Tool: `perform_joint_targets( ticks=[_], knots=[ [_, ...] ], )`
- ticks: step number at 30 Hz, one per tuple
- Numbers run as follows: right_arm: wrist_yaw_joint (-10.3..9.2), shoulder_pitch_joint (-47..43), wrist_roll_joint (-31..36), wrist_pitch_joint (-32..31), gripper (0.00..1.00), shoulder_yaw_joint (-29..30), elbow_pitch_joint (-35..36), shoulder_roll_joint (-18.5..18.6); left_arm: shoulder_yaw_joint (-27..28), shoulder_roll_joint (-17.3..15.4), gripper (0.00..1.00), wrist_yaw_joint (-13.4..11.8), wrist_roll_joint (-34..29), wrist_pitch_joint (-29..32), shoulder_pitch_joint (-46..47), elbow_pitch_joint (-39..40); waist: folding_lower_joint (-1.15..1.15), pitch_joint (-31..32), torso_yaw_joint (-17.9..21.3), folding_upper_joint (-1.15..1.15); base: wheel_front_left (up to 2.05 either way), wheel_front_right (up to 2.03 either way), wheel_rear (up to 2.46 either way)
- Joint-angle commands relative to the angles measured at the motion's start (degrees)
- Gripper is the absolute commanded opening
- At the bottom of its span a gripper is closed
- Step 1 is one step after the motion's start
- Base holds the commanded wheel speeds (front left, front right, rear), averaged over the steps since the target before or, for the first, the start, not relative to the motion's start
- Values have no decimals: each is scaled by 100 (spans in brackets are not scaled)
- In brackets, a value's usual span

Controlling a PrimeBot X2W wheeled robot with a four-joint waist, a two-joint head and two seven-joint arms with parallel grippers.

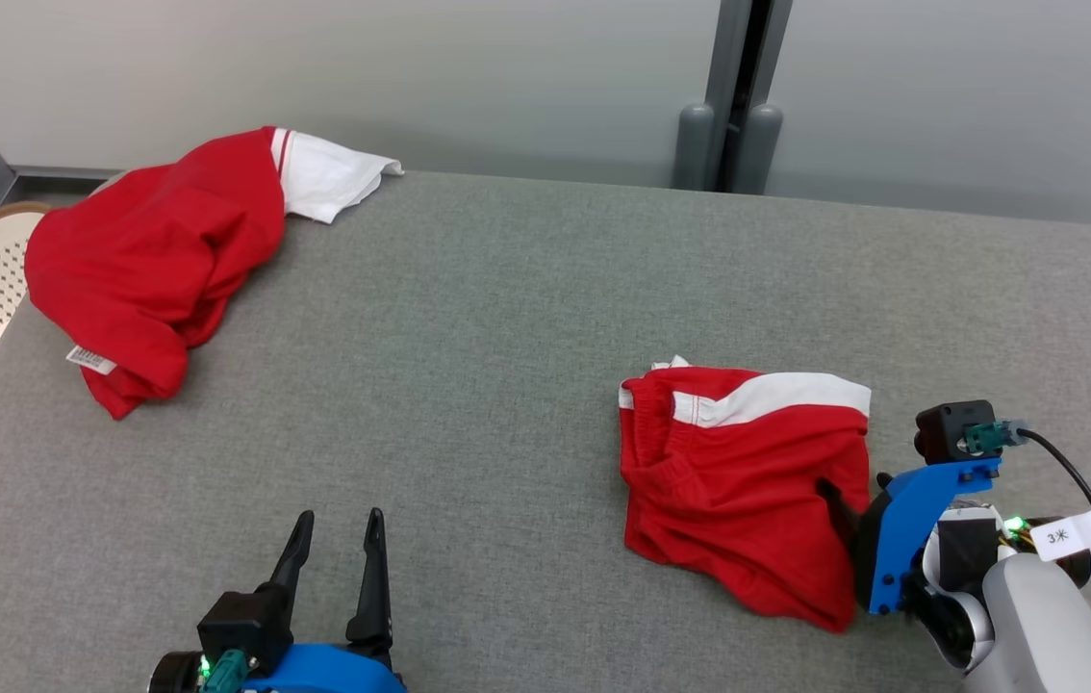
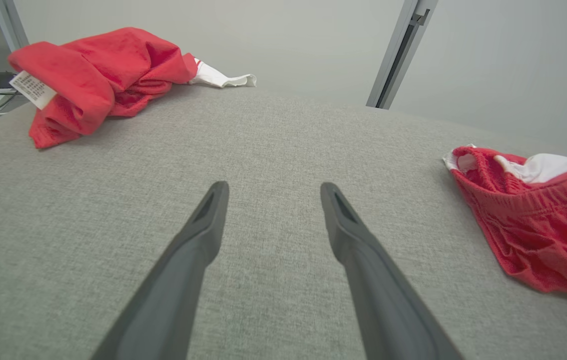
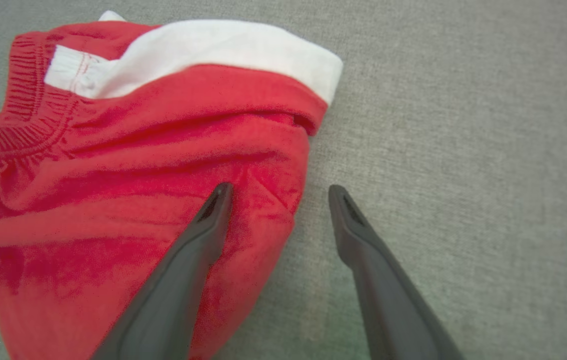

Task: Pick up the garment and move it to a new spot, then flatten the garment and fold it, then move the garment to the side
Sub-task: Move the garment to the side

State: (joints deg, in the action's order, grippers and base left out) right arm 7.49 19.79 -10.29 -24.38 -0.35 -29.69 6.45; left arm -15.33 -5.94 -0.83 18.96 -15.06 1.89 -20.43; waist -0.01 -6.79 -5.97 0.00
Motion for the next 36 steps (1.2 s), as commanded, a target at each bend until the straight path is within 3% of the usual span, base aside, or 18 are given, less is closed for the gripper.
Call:
perform_joint_targets(
  ticks=[1, 2, 3, 4, 6, 7, 8, 9, 16, 27, 32, 36],
  knots=[
    [0, 83, -99, -47, 100, -15, -38, 39, 35, 4, 100, 27, -54, -16, 115, -2, 1, -59, -56, 0, 0, 0, 0],
    [0, 87, -187, -98, 100, -29, -74, 29, 39, 11, 100, 31, -54, -16, 110, -5, 1, -78, -68, 0, 0, 0, 0],
    [0, 97, -277, -113, 92, -25, -96, 19, 47, 16, 100, 35, -61, -16, 114, -6, 1, -99, -75, 0, 0, 0, 0],
    [0, 111, -341, -119, 49, -16, -126, 25, 55, 24, 100, 44, -60, -16, 119, -7, 1, -123, -75, 0, 0, 0, 0],
    [0, 132, -394, -38, 35, -67, -133, 57, 72, 43, 100, 70, -37, -16, 153, 38, 1, -171, -53, 0, 0, 0, 0],
    [0, 149, -403, 39, 25, -85, -125, 65, 75, 52, 100, 85, -36, -16, 173, 68, 1, -197, -24, 0, 0, 0, 0],
    [0, 175, -414, 130, 6, -98, -116, 71, 73, 56, 100, 97, -54, -16, 188, 96, 1, -220, 14, 0, 0, 0, 0],
    [0, 222, -416, 230, 0, -110, -100, 85, 76, 52, 100, 100, -80, -16, 197, 125, 1, -244, 69, 0, 0, 0, 0],
    [0, 515, -297, 738, 0, -156, -3, 297, 79, -21, 100, 130, -197, -16, 323, 379, 1, -505, 796, 0, 0, 0, 0],
    [0, 712, -258, 1231, 0, 232, 176, 420, -10, -329, 100, 133, -409, 242, 617, 828, 1, -1120, 2474, 0, 0, 0, 0],
    [0, 643, -266, 1430, 0, 400, 128, 307, -111, -440, 100, 156, -490, 480, 726, 1073, 1, -1315, 2808, 0, 0, 0, 0],
    [0, 740, -181, 1554, 0, 442, 37, 335, -151, -495, 100, 161, -510, 586, 783, 1211, 1, -1420, 2794, 0, 0, 0, 0]
  ],
)
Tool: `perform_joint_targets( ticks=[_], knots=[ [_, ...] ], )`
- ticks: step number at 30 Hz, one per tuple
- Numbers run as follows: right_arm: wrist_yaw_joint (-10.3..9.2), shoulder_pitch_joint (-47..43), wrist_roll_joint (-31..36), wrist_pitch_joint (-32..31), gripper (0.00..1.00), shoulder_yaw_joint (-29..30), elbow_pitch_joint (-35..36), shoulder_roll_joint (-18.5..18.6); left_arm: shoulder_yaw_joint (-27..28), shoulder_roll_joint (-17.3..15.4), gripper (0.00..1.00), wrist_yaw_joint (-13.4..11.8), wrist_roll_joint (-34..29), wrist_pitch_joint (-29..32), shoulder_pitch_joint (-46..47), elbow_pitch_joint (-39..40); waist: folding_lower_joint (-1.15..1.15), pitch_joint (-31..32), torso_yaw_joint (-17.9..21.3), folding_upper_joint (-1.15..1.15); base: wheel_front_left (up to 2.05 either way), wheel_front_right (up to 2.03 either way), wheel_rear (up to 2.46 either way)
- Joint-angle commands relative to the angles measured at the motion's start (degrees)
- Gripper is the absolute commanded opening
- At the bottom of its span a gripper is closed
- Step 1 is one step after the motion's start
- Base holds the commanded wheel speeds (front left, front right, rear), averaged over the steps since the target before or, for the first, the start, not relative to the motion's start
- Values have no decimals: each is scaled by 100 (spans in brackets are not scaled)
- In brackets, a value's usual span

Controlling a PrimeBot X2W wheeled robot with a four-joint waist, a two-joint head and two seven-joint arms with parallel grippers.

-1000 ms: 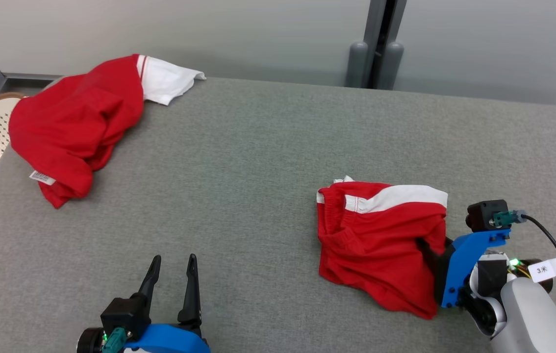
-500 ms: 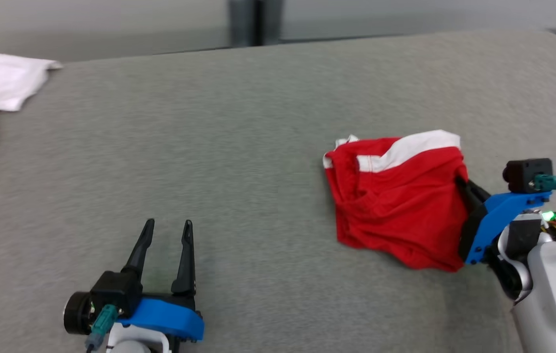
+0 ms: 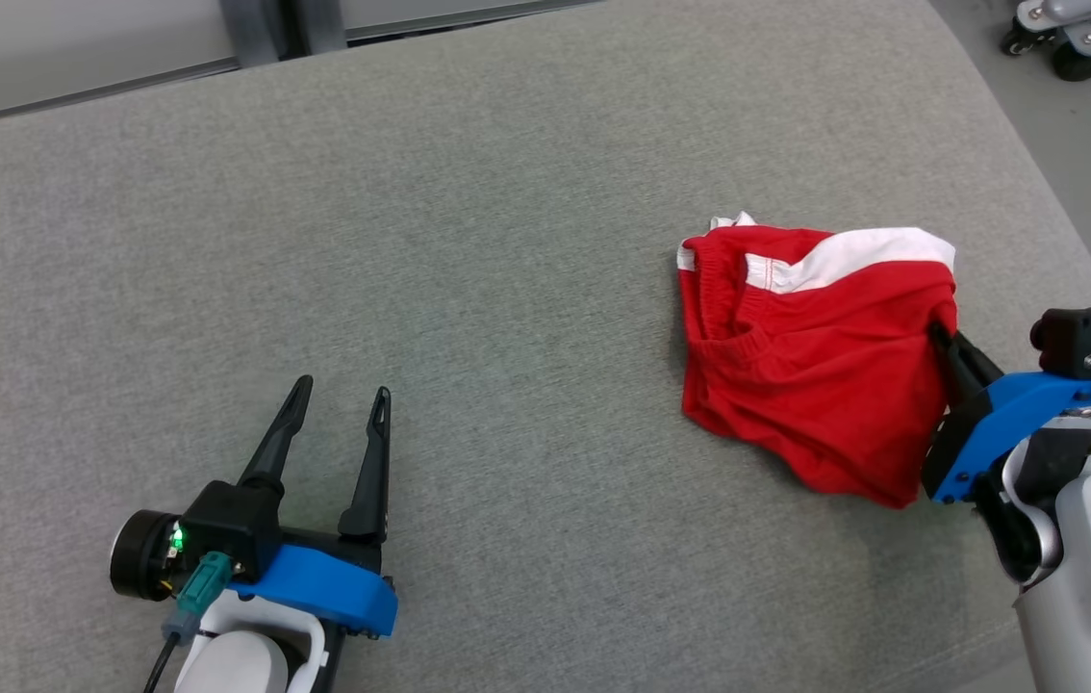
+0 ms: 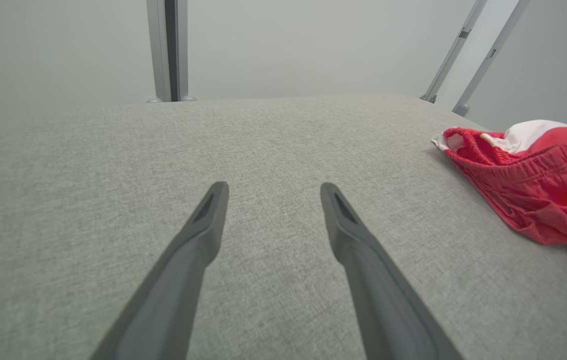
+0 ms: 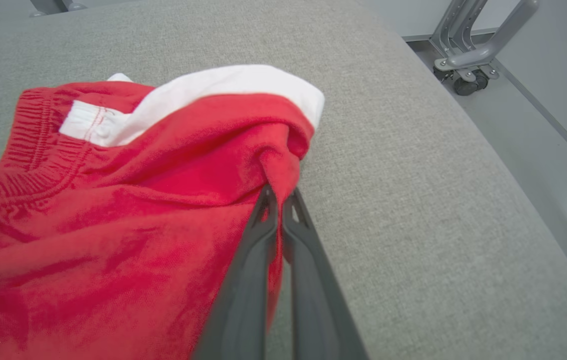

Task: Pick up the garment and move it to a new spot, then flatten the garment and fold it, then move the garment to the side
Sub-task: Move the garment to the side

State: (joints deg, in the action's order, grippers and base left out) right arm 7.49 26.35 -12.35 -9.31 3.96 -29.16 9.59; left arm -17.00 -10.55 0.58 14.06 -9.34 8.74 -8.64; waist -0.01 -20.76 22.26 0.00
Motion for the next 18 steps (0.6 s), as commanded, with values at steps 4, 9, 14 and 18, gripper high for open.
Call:
perform_joint_targets(
  ticks=[4, 9, 14, 18],
  knots=[
    [0, 379, 102, 73, 0, 66, -93, 168, 23, -91, 100, -35, -32, 81, 100, 120, 1, -134, -224, 0, 0, 0, 0],
    [0, 878, 213, -59, 0, 277, -259, 565, -25, -146, 100, -55, -83, 133, 135, 263, 1, -318, -571, 0, 0, 0, 0],
    [0, 1256, 438, -181, 0, 683, -473, 1098, -101, -140, 100, -70, -99, 150, 160, 371, 1, -461, -927, 0, 0, 0, 0],
    [0, 1445, 730, -189, 0, 825, -598, 1470, -123, -167, 100, -102, -113, 161, 160, 447, 1, -558, -1095, 0, 0, 0, 0]
  ],
)
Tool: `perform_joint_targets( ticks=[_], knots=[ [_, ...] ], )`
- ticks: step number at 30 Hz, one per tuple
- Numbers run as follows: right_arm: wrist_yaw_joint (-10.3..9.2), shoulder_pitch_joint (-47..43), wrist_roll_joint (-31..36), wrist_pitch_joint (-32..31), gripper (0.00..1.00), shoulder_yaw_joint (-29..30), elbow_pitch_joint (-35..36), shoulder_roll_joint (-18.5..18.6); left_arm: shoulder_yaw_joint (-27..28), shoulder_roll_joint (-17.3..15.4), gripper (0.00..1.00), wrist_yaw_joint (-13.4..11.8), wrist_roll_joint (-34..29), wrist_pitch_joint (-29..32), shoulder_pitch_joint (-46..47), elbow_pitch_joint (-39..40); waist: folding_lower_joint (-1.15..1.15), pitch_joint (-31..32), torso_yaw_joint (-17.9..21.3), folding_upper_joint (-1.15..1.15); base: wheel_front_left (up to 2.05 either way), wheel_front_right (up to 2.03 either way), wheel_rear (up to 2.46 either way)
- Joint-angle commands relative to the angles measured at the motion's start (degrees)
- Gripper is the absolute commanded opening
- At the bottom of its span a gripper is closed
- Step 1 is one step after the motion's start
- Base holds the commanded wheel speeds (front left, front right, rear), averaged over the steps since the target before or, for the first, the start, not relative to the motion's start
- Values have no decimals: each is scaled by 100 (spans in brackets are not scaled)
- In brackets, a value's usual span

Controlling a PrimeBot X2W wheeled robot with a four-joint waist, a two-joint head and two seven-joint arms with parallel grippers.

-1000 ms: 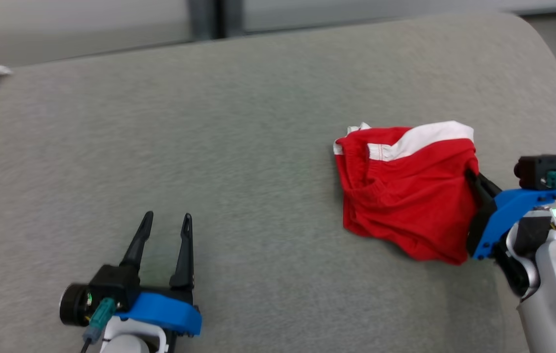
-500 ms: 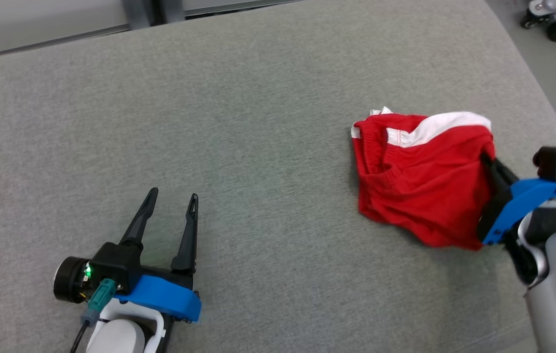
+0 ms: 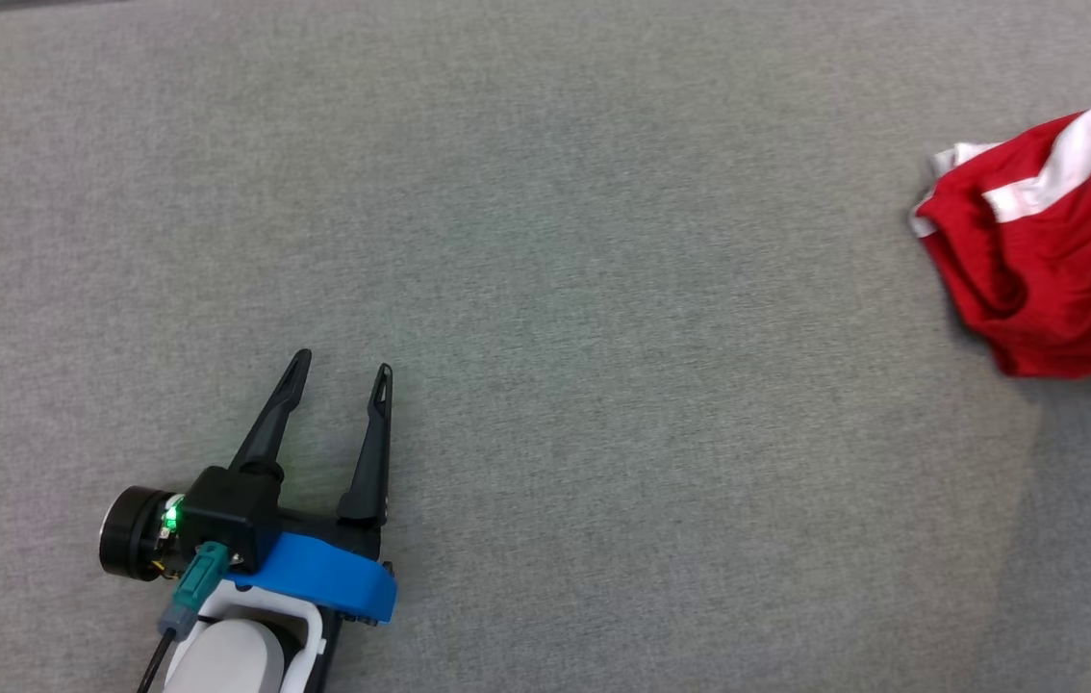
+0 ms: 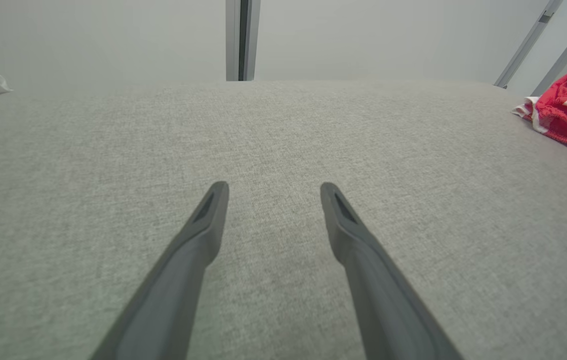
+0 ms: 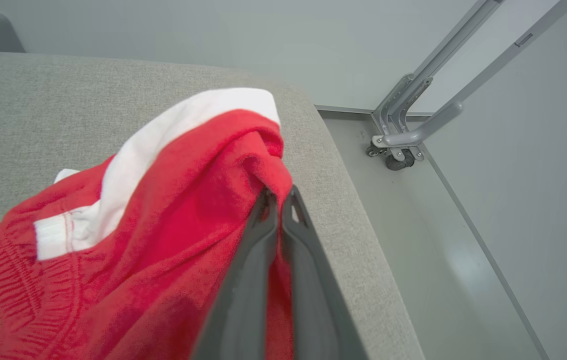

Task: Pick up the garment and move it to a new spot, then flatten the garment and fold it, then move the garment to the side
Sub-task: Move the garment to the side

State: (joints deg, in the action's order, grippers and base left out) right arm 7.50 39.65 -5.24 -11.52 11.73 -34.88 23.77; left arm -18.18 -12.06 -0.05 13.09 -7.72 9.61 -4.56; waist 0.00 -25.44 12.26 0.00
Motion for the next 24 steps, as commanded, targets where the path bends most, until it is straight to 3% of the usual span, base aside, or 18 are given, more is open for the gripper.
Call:
perform_joint_targets(
  ticks=[1, 2, 3, 4, 5, 12, 24],
  knots=[
    [-1, 157, 84, 67, 0, 91, -52, 74, -3, -21, 100, -41, -8, -6, 71, 51, 0, -100, -116, 0, 0, 0, 0],
    [-1, 192, 142, 106, 1, 134, -70, 98, -4, -26, 100, -44, 1, -11, 66, 60, 0, -107, -132, 0, 0, 0, 0],
    [-1, 223, 195, 154, 20, 201, -101, 104, -8, -30, 100, -48, 7, -15, 63, 67, 0, -110, -146, 0, 0, 0, 0],
    [-1, 245, 245, 211, 44, 251, -122, 88, -15, -28, 100, -55, 11, -15, 62, 75, 0, -108, -157, 0, 0, 0, 0],
    [-1, 262, 314, 303, 100, 306, -131, 64, -23, -24, 100, -61, 14, -17, 64, 77, 0, -101, -165, 0, 0, 0, 0],
    [-1, 223, 504, 776, 100, 286, -180, -339, -51, 34, 100, -98, 59, -69, 26, 41, 0, 91, -116, 0, 0, 0, 0],
    [-1, -303, 287, 1328, 100, -325, 219, -857, 53, 231, 100, -15, 466, -360, -18, -413, 0, 854, -263, 0, 0, 0, 0]
  ],
)
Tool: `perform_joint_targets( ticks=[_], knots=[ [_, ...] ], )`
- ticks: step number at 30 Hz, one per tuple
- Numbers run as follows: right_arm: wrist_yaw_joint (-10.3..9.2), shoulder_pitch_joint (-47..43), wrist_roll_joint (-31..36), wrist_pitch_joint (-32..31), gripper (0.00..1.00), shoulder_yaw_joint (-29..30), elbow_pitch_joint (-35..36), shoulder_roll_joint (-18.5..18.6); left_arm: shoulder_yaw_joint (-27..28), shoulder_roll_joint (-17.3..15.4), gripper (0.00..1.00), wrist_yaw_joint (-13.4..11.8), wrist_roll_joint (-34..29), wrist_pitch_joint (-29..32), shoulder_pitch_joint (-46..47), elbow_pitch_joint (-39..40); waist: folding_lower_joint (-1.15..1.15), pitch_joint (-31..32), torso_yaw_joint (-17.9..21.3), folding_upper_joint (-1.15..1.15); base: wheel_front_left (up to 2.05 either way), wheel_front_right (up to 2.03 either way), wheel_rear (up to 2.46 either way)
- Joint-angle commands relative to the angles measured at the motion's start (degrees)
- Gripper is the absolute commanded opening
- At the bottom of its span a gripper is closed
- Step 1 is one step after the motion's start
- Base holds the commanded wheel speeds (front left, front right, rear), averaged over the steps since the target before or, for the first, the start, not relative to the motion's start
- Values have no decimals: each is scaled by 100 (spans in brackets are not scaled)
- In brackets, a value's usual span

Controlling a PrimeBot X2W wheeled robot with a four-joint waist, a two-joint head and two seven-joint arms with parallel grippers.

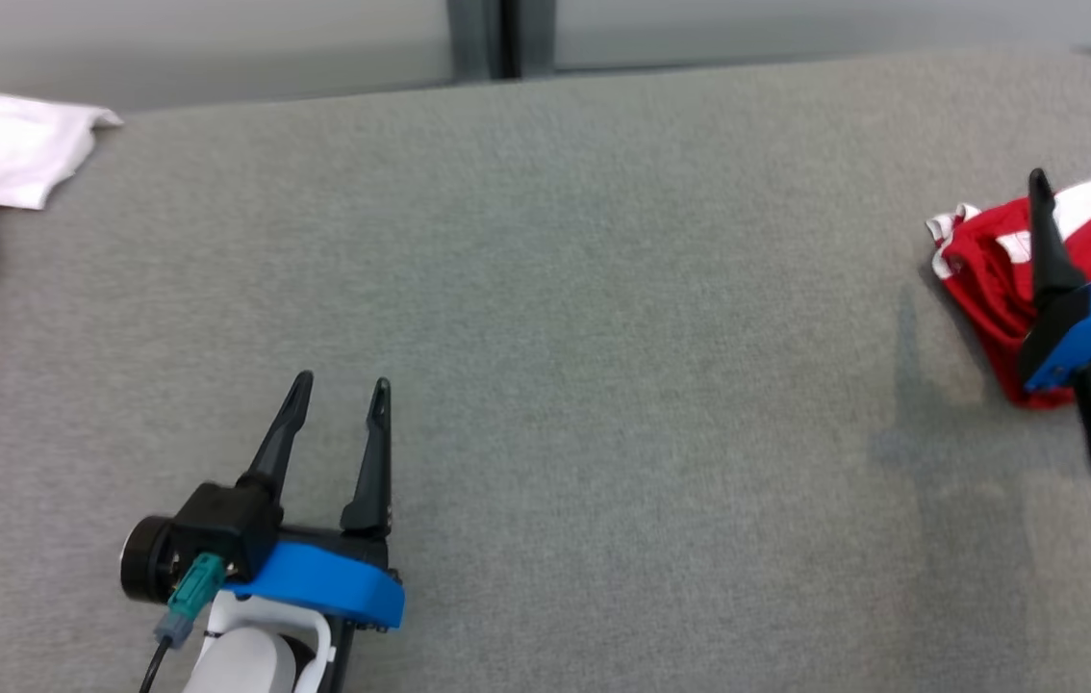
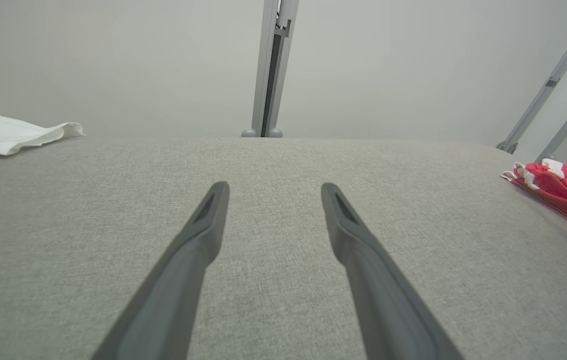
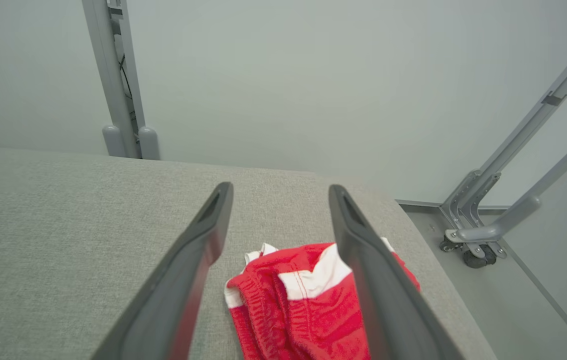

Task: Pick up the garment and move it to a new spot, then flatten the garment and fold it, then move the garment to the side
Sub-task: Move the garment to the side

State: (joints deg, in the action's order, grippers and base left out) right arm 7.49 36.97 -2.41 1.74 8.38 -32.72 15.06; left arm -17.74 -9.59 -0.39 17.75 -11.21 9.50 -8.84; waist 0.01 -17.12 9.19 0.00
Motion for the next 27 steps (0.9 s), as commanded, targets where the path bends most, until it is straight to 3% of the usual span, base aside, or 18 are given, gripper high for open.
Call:
perform_joint_targets(
  ticks=[1, 9, 13, 16, 27],
  knots=[
    [0, -148, 55, 58, 100, -33, 71, -53, 37, -12, 100, 16, 30, -58, -12, -76, -1, 127, 0, 0, 0, 0, 0],
    [0, -1404, 17, 455, 100, -144, 933, -896, 355, 118, 100, -121, 295, -322, -369, -656, -1, 955, -363, 0, 0, 0, 0],
    [0, -2041, 8, 635, 100, -157, 1235, -1150, 489, 161, 100, -166, 370, -368, -661, -775, -1, 1220, -517, 0, 0, 0, 0],
    [0, -2486, 108, 797, 100, -125, 1336, -1207, 492, 190, 100, -191, 343, -387, -840, -842, -1, 1356, -656, 0, 0, 0, 0],
    [0, -3448, -549, 1260, 100, -528, 1146, -1217, 439, 257, 100, -176, 279, -401, -1255, -992, -1, 1613, -1007, 0, 0, 0, 0]
  ],
)
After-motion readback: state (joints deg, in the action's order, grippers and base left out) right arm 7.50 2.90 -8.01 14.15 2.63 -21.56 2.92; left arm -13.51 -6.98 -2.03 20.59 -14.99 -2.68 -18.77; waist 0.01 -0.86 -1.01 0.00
